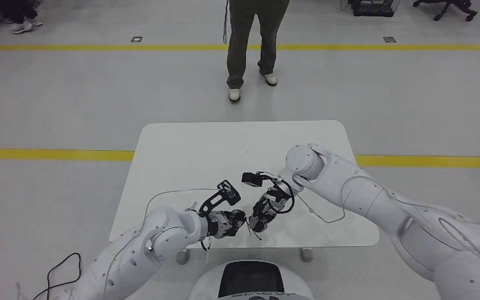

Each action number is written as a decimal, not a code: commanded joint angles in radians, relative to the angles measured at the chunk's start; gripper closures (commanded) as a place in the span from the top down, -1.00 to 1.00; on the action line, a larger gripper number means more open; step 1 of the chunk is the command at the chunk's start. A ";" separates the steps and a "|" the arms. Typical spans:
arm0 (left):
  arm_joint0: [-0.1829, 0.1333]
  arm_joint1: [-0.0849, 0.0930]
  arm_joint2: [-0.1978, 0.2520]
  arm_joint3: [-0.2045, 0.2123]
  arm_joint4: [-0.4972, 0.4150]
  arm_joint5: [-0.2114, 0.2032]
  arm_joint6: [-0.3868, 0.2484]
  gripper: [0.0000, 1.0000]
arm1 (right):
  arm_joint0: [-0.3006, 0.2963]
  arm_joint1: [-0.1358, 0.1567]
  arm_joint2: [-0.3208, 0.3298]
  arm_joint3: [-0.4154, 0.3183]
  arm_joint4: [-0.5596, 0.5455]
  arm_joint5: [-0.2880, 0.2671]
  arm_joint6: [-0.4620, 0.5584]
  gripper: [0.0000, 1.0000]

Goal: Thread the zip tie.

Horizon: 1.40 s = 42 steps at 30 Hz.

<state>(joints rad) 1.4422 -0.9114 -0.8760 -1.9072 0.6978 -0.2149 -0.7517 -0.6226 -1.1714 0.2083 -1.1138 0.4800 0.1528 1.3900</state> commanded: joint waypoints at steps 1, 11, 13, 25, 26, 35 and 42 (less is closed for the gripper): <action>-0.002 0.001 -0.003 0.004 -0.015 -0.010 -0.001 -1.00 | -0.003 0.000 0.002 0.001 -0.002 0.002 0.000 -1.00; -0.004 0.007 -0.008 0.008 -0.056 -0.034 -0.004 -1.00 | -0.011 0.002 0.012 0.002 -0.008 0.004 0.000 -1.00; -0.005 0.008 -0.008 0.009 -0.060 -0.037 -0.006 -1.00 | -0.012 0.003 0.013 0.001 -0.010 0.005 0.000 -1.00; -0.008 0.014 -0.007 0.007 -0.083 -0.054 -0.007 -1.00 | -0.017 0.005 0.018 0.002 -0.013 0.013 0.000 -1.00; -0.009 0.015 -0.006 0.007 -0.083 -0.055 -0.008 -1.00 | -0.018 0.005 0.018 0.002 -0.013 0.013 0.000 -1.00; -0.014 0.017 0.007 0.001 -0.074 -0.056 -0.012 -1.00 | -0.019 0.002 0.018 0.005 -0.016 0.017 0.000 -1.00; -0.019 0.020 0.009 0.002 -0.092 -0.066 -0.009 -1.00 | -0.019 -0.003 0.014 0.013 -0.018 0.023 0.000 -1.00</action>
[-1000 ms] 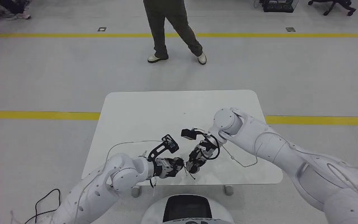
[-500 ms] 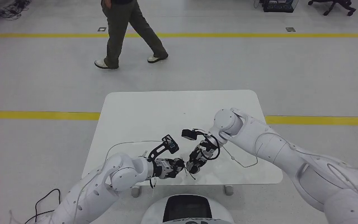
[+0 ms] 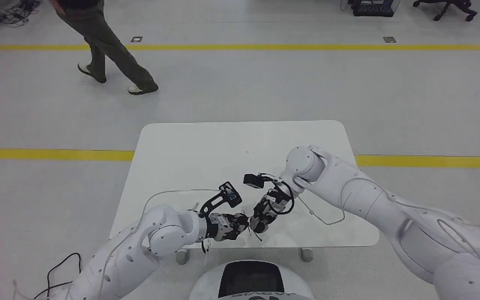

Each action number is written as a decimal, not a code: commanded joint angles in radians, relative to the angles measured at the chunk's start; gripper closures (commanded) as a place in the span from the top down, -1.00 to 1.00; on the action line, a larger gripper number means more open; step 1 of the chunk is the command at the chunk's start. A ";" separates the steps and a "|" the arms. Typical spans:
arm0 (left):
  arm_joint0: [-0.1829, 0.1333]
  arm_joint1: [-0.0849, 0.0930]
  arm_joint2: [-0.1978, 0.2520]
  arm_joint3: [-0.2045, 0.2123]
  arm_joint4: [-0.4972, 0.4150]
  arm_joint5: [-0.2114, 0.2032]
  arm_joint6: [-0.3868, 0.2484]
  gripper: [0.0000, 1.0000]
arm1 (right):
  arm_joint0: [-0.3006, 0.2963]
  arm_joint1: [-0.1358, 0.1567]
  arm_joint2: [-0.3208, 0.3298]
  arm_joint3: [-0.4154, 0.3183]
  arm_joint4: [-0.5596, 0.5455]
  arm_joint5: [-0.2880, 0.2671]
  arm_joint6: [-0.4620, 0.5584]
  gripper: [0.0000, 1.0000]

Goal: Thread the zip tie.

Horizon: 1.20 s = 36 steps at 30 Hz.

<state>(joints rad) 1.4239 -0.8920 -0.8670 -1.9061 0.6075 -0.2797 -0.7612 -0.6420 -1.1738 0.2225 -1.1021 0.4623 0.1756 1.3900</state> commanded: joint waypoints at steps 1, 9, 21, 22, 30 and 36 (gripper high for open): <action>-0.001 0.001 0.001 0.001 -0.004 -0.002 0.000 -1.00 | 0.001 -0.001 -0.001 0.002 0.000 0.000 0.000 -1.00; -0.005 0.004 0.005 0.002 0.000 0.002 -0.001 -1.00 | 0.002 -0.004 0.004 0.005 -0.004 -0.009 0.000 -1.00; -0.013 0.006 0.021 0.004 0.015 0.016 0.001 -1.00 | -0.001 -0.003 0.010 -0.013 -0.016 -0.014 0.000 -1.00; -0.014 0.006 0.023 0.003 0.014 0.015 0.001 -1.00 | -0.001 -0.004 0.009 -0.013 -0.017 -0.011 0.000 -1.00; -0.021 0.008 0.029 0.005 -0.007 -0.002 -0.002 -1.00 | -0.001 -0.009 0.015 0.002 -0.024 0.005 0.000 -1.00; -0.026 0.010 0.031 0.008 -0.014 0.004 -0.001 -1.00 | -0.001 -0.011 0.014 0.002 -0.025 0.005 0.000 -1.00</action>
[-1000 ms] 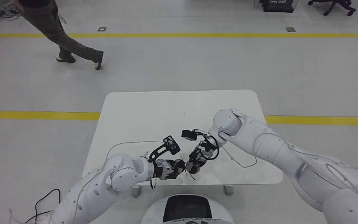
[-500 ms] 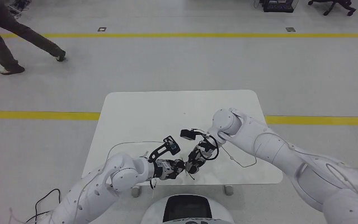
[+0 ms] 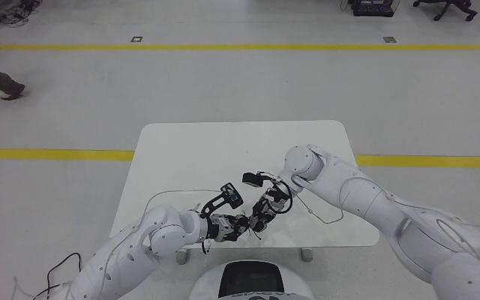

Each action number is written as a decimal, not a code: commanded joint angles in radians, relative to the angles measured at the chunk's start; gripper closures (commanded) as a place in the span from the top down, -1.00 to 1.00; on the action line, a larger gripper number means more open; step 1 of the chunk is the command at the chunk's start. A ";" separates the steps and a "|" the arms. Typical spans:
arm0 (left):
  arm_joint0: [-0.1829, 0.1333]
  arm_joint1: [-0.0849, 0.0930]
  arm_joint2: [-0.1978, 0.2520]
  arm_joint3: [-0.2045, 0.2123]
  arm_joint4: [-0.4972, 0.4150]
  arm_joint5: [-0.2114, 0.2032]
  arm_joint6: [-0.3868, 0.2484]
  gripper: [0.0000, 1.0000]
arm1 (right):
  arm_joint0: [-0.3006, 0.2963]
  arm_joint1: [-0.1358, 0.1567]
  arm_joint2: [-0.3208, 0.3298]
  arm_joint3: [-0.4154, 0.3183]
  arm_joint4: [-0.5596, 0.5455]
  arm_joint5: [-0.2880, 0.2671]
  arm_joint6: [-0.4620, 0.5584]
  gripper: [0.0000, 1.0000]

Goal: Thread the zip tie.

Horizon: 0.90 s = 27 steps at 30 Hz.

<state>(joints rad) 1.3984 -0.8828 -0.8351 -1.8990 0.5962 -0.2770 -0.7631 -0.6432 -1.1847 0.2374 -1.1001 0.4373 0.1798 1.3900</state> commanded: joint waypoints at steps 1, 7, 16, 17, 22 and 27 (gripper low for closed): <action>-0.001 0.001 -0.003 0.004 -0.008 0.003 0.003 -1.00 | 0.001 0.000 -0.002 0.000 0.002 0.002 0.000 -0.74; -0.005 0.002 -0.004 0.014 -0.045 0.007 -0.005 -1.00 | -0.001 0.000 -0.002 0.005 0.011 0.000 0.000 1.00; -0.018 0.002 -0.012 0.057 -0.185 0.002 -0.025 -1.00 | -0.007 0.010 0.016 0.011 0.012 -0.006 0.000 1.00; -0.020 0.002 -0.014 0.065 -0.215 -0.003 -0.030 -1.00 | -0.009 0.012 0.022 0.013 0.012 -0.009 0.000 1.00; -0.036 0.004 -0.028 0.119 -0.366 -0.054 -0.067 -1.00 | -0.039 0.035 0.066 0.020 0.026 -0.043 -0.017 1.00; -0.047 0.005 -0.025 0.135 -0.426 -0.063 -0.081 -1.00 | -0.073 0.057 0.108 0.015 0.047 -0.079 -0.025 1.00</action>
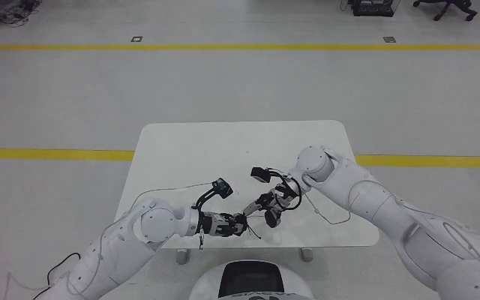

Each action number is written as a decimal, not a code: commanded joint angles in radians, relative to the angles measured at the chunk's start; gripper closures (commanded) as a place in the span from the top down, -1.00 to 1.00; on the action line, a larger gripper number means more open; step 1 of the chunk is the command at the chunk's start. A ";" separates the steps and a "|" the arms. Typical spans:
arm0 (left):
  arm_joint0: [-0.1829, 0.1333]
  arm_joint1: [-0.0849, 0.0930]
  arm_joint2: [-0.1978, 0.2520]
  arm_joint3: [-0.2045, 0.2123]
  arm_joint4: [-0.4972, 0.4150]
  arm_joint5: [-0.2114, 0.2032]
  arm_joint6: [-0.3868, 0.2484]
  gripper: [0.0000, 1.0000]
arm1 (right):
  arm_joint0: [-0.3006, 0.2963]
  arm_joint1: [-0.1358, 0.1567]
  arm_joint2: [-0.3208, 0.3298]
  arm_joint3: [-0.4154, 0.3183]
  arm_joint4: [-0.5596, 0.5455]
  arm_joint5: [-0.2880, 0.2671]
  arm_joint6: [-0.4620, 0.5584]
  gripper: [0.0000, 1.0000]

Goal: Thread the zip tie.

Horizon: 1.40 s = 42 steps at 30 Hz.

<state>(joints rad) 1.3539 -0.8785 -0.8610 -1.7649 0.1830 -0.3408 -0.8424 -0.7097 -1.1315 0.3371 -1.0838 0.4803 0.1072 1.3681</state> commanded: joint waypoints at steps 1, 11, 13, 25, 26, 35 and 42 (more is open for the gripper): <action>-0.004 0.001 0.001 0.005 -0.023 0.001 -0.003 -1.00 | -0.013 0.008 0.017 -0.003 0.009 -0.013 -0.005 1.00; -0.017 0.005 -0.002 0.052 -0.124 0.001 -0.012 -1.00 | -0.049 0.029 0.073 -0.027 0.028 -0.066 -0.027 1.00; -0.017 0.005 -0.002 0.052 -0.124 0.001 -0.012 -1.00 | -0.049 0.029 0.073 -0.027 0.028 -0.066 -0.027 1.00; -0.006 -0.001 -0.006 0.088 -0.379 0.001 -0.036 -1.00 | -0.118 0.061 0.151 -0.014 0.052 -0.301 -0.025 1.00; -0.009 -0.003 -0.010 0.097 -0.412 0.001 -0.049 -1.00 | -0.124 0.065 0.159 -0.016 0.051 -0.327 -0.010 1.00; -0.020 -0.027 -0.048 0.139 -0.586 0.001 -0.151 -1.00 | -0.174 0.091 0.195 -0.064 0.167 -0.447 0.022 1.00; -0.004 -0.048 -0.087 0.154 -0.604 0.001 -0.176 -1.00 | -0.157 0.096 0.174 -0.058 0.211 -0.447 0.022 1.00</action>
<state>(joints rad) 1.3473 -0.9242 -0.9415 -1.6119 -0.4191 -0.3400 -1.0175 -0.8706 -1.0351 0.5141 -1.1431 0.6868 -0.3399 1.3900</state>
